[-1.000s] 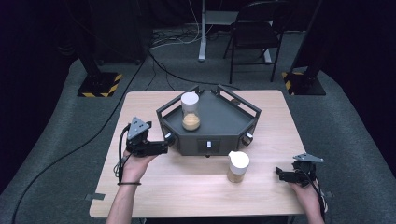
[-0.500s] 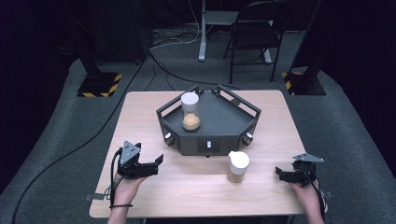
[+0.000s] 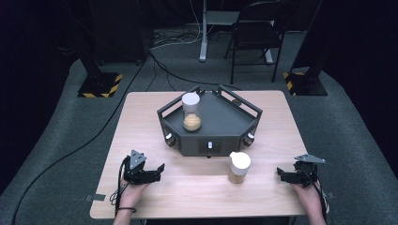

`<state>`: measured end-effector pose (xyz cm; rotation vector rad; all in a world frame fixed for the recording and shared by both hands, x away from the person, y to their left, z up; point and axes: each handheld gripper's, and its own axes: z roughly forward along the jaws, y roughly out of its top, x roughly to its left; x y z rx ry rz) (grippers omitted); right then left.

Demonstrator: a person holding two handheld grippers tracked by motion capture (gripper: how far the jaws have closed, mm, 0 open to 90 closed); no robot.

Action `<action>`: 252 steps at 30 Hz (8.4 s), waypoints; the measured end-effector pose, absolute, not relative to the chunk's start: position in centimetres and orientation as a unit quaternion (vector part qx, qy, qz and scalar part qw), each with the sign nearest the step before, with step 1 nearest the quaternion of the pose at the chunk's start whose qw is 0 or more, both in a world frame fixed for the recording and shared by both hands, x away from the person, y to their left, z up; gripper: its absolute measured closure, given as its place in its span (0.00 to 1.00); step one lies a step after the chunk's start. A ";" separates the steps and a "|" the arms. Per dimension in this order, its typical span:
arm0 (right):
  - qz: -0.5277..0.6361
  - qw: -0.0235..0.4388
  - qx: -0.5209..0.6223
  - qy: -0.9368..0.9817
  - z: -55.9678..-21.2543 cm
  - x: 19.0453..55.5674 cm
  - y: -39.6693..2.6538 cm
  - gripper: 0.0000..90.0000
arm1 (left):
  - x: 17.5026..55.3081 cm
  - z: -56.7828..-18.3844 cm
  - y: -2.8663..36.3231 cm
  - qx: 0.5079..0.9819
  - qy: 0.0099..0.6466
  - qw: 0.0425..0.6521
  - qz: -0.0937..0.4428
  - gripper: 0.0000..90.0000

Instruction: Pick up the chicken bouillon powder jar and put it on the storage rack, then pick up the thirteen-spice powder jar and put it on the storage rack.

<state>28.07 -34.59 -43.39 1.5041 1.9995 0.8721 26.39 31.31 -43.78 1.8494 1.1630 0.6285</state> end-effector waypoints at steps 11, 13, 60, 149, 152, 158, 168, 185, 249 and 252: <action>0.319 0.243 0.550 0.732 -43.4 28.1 -34.6 0.04 | 28.2 -44.3 31.6 0.748 0.495 0.392 0.203 0.05; 0.319 0.244 0.550 0.732 -43.4 28.1 -34.6 0.04 | 28.4 -44.4 31.4 0.751 0.500 0.382 0.203 0.05; 0.357 0.234 0.542 0.724 -43.2 27.0 -35.6 0.11 | 29.1 -44.0 30.2 0.771 0.497 0.336 0.212 0.04; 0.482 0.198 0.379 0.765 -42.4 27.6 -23.1 0.29 | 29.1 -44.0 30.1 0.771 0.498 0.336 0.212 0.03; 0.481 0.213 0.372 0.765 -42.7 27.1 -22.8 0.33 | 29.1 -44.0 30.1 0.771 0.499 0.336 0.212 0.03; 0.479 0.216 0.375 0.764 -42.6 27.0 -22.7 0.33 | 29.1 -44.0 30.1 0.771 0.499 0.336 0.212 0.03; 0.481 0.221 0.374 0.762 -41.1 27.2 -22.8 0.33 | 29.1 -44.0 30.1 0.771 0.499 0.336 0.212 0.03; 0.481 0.221 0.370 0.764 -36.6 28.3 -23.3 0.33 | 29.1 -44.0 30.1 0.771 0.499 0.336 0.212 0.03; 0.476 0.260 0.401 0.738 -30.0 39.3 -18.4 0.33 | 29.3 -43.9 30.1 0.772 0.497 0.336 0.210 0.02; 0.470 0.257 0.406 0.741 -30.2 39.7 -18.0 0.33 | 29.3 -43.9 30.1 0.772 0.497 0.335 0.210 0.02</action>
